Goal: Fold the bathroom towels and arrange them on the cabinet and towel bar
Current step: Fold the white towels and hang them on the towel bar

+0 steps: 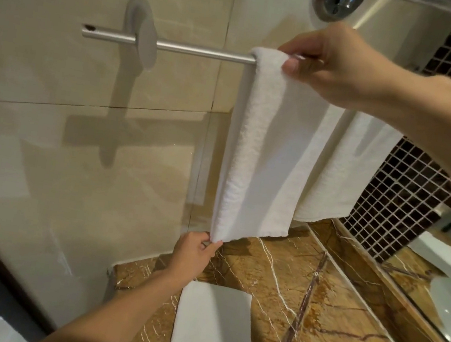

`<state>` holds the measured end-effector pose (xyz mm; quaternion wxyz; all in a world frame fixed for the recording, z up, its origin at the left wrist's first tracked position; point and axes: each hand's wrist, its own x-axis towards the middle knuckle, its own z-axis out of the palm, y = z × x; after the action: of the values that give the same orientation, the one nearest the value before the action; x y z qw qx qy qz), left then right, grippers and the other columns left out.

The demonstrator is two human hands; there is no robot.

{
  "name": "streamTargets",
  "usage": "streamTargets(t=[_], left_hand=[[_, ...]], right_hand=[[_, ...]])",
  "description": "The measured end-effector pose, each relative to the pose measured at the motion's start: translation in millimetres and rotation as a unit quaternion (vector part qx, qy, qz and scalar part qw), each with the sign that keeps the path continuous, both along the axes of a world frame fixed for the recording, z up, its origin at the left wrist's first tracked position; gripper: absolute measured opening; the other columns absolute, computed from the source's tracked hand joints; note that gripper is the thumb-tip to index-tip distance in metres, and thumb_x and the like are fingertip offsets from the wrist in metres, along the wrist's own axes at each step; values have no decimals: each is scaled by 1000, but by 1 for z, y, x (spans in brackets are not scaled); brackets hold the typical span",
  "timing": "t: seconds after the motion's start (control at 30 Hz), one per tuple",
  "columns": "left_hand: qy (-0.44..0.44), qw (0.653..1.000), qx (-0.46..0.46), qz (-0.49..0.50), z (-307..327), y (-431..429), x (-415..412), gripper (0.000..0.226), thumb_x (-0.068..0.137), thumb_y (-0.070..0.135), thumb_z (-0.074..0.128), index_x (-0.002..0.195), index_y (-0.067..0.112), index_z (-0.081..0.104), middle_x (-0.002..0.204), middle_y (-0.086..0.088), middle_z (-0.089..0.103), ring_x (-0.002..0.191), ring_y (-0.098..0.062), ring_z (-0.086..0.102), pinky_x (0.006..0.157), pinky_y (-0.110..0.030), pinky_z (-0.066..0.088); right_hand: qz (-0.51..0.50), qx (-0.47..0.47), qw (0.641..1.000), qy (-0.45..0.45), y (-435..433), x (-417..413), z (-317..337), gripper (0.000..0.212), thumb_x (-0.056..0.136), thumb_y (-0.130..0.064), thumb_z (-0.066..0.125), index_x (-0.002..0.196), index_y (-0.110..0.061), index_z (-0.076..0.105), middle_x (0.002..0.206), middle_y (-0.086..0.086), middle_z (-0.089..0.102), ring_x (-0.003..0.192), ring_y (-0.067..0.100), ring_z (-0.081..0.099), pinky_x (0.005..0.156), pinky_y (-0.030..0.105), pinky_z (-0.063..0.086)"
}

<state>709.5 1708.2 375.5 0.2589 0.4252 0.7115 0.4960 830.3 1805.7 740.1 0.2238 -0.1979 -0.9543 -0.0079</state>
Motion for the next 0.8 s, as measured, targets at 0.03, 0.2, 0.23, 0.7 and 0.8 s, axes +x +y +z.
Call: streamTargets(t=[0.03, 0.2, 0.23, 0.7, 0.8], left_hand=[[-6, 1000, 0, -2, 0, 2, 2, 17, 86, 25, 69, 84, 9, 75, 61, 2, 68, 38, 4, 48, 45, -13, 34], [-10, 1000, -4, -9, -1, 15, 9, 16, 86, 25, 68, 84, 11, 75, 63, 4, 68, 44, 4, 53, 49, -15, 40], [-14, 1000, 0, -11, -1, 17, 11, 14, 86, 25, 68, 85, 12, 75, 63, 6, 68, 46, 5, 56, 49, -11, 39], [-30, 999, 2, -15, -5, 31, 15, 13, 86, 26, 68, 89, 15, 75, 69, 5, 71, 61, -1, 66, 54, -11, 43], [-25, 999, 7, -19, -4, 35, 18, 16, 86, 25, 68, 90, 11, 75, 74, -2, 73, 66, -8, 69, 58, -18, 49]], right_hand=[[-1, -2, 1000, 0, 3, 2, 0, 27, 97, -23, 53, 114, -7, 67, 102, 13, 69, 96, 30, 63, 81, 42, 50], [-16, 8, 1000, 7, 16, 14, -3, 28, 97, -22, 51, 116, -9, 67, 101, 13, 68, 94, 31, 62, 77, 36, 47], [-21, 11, 1000, 6, 19, 16, -3, 27, 97, -22, 51, 116, -9, 67, 100, 15, 68, 95, 32, 62, 77, 36, 47], [-8, 6, 1000, 23, 32, 24, -8, 25, 97, -19, 52, 113, -9, 68, 97, 8, 67, 85, 20, 59, 66, 20, 36], [-6, -12, 999, 35, 34, 25, -8, 24, 96, -17, 53, 113, -9, 68, 94, 1, 65, 78, -1, 51, 63, 5, 35]])
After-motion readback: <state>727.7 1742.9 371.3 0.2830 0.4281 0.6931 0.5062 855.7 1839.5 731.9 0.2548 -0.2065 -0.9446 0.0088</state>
